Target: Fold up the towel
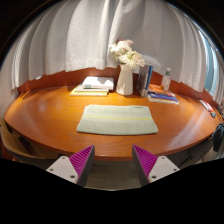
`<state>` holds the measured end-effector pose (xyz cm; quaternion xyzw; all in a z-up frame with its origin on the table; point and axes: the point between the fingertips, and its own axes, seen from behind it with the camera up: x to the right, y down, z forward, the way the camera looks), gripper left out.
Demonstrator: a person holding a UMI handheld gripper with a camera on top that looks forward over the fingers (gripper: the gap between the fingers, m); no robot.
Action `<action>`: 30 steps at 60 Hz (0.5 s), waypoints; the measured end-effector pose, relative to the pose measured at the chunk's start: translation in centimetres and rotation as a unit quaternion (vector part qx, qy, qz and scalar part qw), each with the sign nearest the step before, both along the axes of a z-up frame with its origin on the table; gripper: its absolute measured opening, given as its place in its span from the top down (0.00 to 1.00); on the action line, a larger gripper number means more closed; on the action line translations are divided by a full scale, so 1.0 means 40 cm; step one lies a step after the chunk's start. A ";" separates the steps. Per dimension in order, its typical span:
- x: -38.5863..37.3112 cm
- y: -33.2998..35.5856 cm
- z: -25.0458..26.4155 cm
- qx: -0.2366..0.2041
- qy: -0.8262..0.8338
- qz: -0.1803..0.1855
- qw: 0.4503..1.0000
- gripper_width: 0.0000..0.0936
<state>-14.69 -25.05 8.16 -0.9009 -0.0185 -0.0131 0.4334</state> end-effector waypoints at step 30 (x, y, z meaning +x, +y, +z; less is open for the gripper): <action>-0.323 0.436 -0.215 -0.056 -0.018 0.030 0.998 0.37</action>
